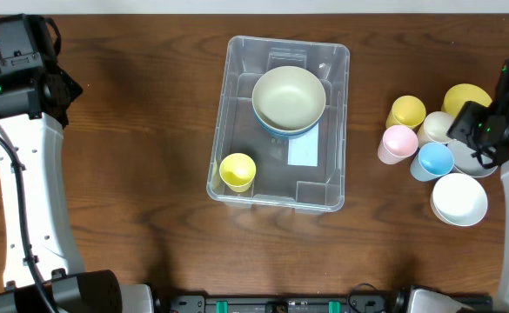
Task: Pack container
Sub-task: 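Lower the right gripper onto the blue cup and grasp its rim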
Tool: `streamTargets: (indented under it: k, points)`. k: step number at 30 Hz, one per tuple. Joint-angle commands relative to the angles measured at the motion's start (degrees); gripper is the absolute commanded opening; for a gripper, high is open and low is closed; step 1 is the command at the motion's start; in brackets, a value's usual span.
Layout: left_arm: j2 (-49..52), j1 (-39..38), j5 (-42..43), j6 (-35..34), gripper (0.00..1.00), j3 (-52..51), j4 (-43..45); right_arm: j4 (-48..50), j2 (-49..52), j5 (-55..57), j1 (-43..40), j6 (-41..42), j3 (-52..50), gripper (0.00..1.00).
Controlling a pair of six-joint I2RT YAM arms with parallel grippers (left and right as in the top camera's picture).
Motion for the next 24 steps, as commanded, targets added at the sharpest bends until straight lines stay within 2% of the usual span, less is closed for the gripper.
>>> streamTargets:
  k: [1, 11, 24]
  points:
    - [0.2, 0.2, -0.9, -0.5, 0.98, 0.2, -0.1, 0.0, 2.2, -1.3, -2.1, -0.6, -0.8, 0.64]
    - [0.2, 0.2, -0.9, -0.5, 0.98, 0.2, -0.1, 2.3, 8.1, -2.6, -2.5, -1.2, -3.4, 0.64]
    - [0.2, 0.2, -0.8, -0.5, 0.98, 0.2, -0.1, 10.2, 8.2, -4.1, -2.5, -1.1, -15.2, 0.62]
